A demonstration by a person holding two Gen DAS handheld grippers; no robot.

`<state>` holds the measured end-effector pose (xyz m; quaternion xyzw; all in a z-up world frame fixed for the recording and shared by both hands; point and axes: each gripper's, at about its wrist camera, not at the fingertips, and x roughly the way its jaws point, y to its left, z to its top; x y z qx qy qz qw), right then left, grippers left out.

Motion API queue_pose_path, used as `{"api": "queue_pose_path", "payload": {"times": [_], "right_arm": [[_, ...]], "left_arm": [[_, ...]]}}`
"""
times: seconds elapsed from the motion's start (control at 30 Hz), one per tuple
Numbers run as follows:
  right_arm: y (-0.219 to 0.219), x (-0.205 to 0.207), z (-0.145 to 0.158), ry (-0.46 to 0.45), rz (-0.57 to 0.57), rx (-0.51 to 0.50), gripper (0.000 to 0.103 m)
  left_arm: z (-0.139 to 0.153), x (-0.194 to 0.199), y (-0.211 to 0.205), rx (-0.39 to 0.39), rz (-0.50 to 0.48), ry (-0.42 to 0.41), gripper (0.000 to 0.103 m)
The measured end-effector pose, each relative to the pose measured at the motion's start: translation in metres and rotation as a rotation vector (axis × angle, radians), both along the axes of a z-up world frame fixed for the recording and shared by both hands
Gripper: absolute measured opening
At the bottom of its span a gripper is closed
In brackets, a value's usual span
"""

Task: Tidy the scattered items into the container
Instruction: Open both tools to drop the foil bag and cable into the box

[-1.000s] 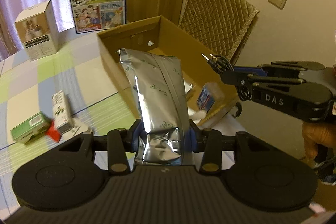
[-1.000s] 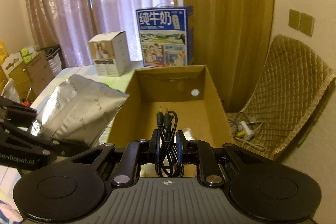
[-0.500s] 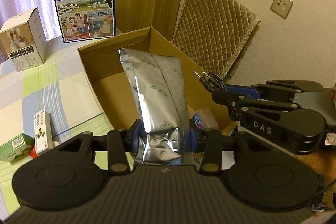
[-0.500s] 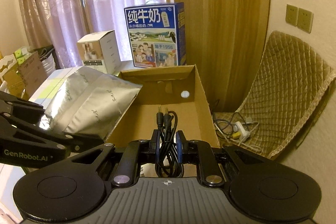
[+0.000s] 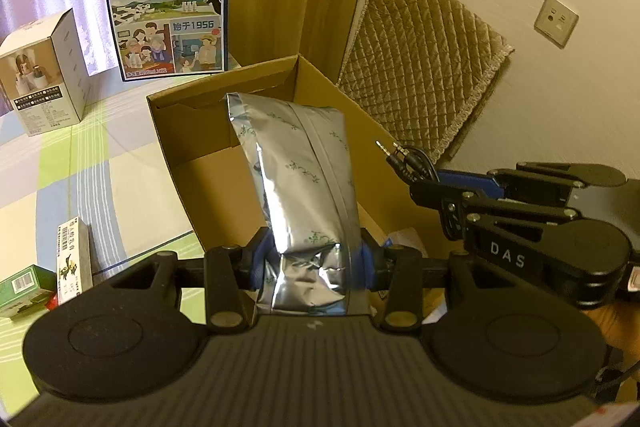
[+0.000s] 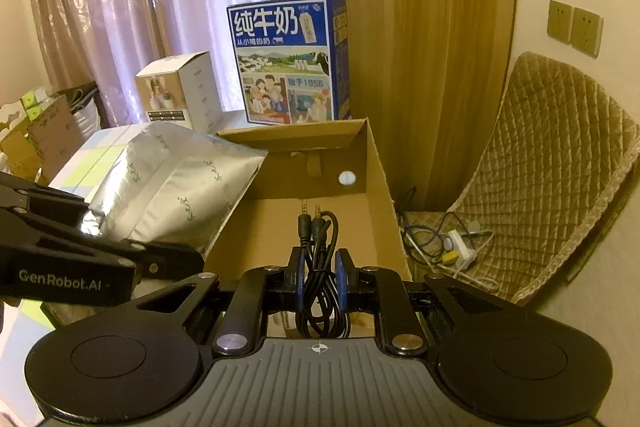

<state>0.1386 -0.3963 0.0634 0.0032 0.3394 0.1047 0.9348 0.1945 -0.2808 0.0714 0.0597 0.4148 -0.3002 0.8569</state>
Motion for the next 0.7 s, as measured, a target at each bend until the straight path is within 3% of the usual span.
{"api": "queue_pose_path", "payload": {"times": [0.33,0.7], "right_arm": [[-0.001,0.010,-0.011,0.016,-0.009,-0.001,0.012],[0.002,0.014,-0.017,0.031,-0.009,0.026,0.012]], "left_arm": [[-0.012,0.018,0.000,-0.035,0.038,0.018,0.040],[-0.004,0.014,0.028,-0.024,0.070,-0.039,0.044]]}}
